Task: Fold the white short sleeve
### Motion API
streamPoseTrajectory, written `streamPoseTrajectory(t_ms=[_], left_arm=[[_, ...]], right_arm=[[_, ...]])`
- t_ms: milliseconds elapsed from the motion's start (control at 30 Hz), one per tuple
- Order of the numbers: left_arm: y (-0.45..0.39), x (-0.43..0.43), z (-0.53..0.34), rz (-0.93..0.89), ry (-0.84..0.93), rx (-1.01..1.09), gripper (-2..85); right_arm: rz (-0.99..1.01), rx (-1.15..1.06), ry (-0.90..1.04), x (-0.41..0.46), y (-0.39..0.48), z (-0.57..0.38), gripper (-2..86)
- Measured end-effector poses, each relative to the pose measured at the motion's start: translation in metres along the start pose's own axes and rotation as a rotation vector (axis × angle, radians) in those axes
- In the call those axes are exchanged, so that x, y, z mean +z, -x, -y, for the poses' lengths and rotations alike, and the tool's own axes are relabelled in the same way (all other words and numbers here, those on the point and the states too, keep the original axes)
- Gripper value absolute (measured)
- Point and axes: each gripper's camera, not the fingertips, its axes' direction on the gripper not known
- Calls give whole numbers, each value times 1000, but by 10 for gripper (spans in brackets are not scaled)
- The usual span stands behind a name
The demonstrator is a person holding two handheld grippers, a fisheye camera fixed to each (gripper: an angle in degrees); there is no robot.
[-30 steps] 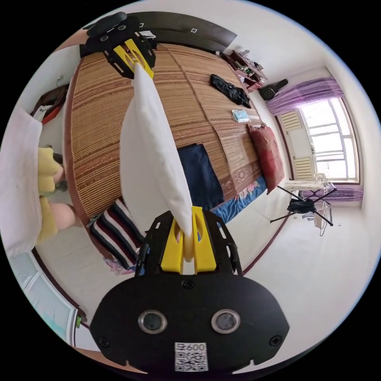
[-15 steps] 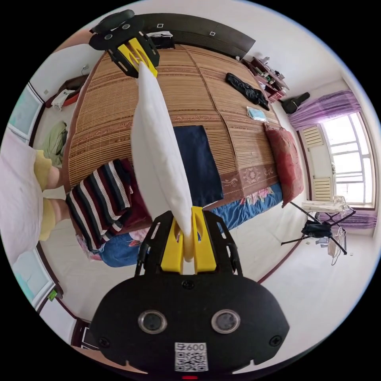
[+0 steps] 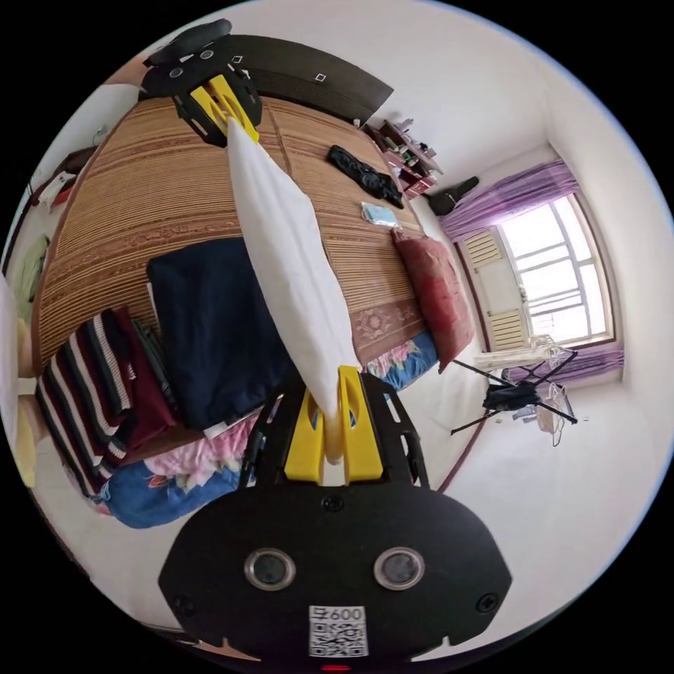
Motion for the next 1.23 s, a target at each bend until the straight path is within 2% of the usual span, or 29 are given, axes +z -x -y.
streamPoseTrajectory(t_ms=[133,200,233,267,300,333,400,500,533,600,667,700,767,833,900,967,1033,1133,1233], left_arm=[[-97,50,-22,18,-34,-96,10],[-196,89,-48,-10,-40,-123,9],[-239,104,-58,43,48,-115,9],[-255,104,-64,103,72,-129,9],[-273,90,-79,188,54,-209,10],[-275,81,-88,192,45,-261,11],[-272,54,-127,102,133,-454,12],[-265,20,-161,105,162,-528,8],[-261,12,-161,120,139,-536,7],[-247,-12,-143,126,6,-557,6],[-239,-16,-118,69,-87,-607,5],[-238,-10,-101,5,-124,-643,5],[-250,11,-80,-55,-118,-640,5],[-269,45,-81,-61,47,-702,5],[-286,57,-103,-85,142,-744,5],[-307,56,-133,-117,217,-745,5],[-334,36,-176,-112,282,-735,6],[-356,1,-207,-129,295,-751,7],[-365,-38,-198,-82,130,-747,8]], right_arm=[[54,146,8,97,139,-38,-5],[4,195,144,152,215,-59,0],[-108,233,278,182,258,-74,5],[-138,264,385,198,286,-93,1],[-112,292,402,199,295,-103,-1],[-29,361,423,196,305,-124,-2],[-1,497,420,181,307,-154,-5],[-46,697,338,144,291,-172,-8],[-36,767,244,128,282,-167,-8],[60,874,60,109,272,-152,-8],[295,953,-158,112,274,-124,-8],[351,957,-185,117,277,-116,-8],[440,941,-103,154,301,-89,-8],[415,926,47,182,322,-86,-8],[408,948,-2,178,329,-100,-8],[276,1025,84,159,332,-124,-8],[131,1072,22,119,340,-144,-8],[144,997,-107,60,366,-156,-8],[319,930,-77,36,403,-149,-5]])
